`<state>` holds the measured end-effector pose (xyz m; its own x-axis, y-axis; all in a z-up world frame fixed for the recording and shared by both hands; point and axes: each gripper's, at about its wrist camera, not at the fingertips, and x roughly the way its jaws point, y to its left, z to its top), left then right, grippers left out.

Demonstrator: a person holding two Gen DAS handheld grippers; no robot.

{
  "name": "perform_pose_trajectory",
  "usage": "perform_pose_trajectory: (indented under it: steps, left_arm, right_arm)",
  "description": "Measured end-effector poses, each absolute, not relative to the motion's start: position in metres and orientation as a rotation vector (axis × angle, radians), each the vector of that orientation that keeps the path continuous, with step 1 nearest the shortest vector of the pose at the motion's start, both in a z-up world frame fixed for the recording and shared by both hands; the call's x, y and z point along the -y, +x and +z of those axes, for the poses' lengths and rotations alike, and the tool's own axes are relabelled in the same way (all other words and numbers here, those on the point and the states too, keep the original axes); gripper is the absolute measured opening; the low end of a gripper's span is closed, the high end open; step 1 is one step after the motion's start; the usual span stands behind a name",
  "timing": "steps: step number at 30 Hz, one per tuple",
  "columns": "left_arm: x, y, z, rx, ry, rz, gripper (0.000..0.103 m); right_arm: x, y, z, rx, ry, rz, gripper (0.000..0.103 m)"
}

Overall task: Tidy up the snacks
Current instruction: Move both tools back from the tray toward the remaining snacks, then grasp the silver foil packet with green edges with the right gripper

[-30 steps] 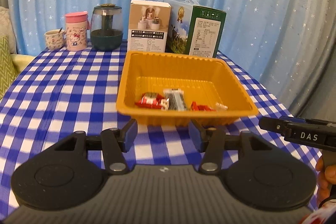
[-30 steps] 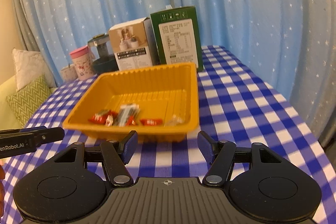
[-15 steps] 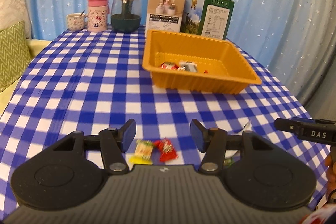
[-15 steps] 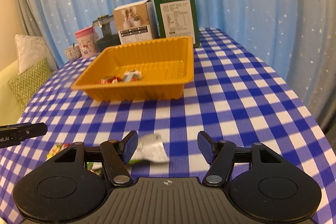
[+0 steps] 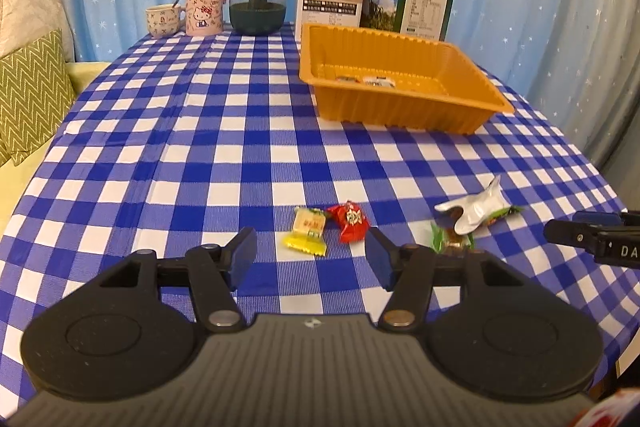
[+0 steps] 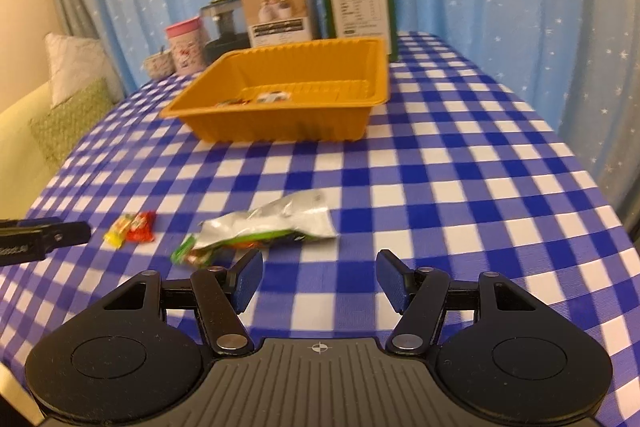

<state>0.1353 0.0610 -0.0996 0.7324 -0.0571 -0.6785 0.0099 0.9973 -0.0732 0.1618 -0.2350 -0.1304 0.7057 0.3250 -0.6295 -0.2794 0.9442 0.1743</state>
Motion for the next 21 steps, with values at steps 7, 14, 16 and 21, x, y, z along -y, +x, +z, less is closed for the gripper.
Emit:
perform_pose_trajectory:
  steps: [7,14,16,21]
  left_arm:
    - [-0.056,0.143,-0.108,-0.763,-0.052,-0.048,0.056]
    - [-0.056,0.149,-0.11,-0.76,-0.066,-0.047,0.056]
    - [-0.057,0.15,-0.11,-0.761,-0.071,-0.046,0.056]
    - [-0.059,0.153,-0.112,-0.764,-0.089,-0.042,0.056]
  right_arm:
    - [0.215,0.164,-0.138,-0.707,-0.061,0.405,0.063]
    - [0.196,0.178,-0.15,-0.676,-0.272,0.45,0.063]
    - [0.19,0.183,-0.155,-0.673,-0.33,0.476,0.063]
    - [0.177,0.193,-0.167,-0.646,-0.485,0.527,0.063]
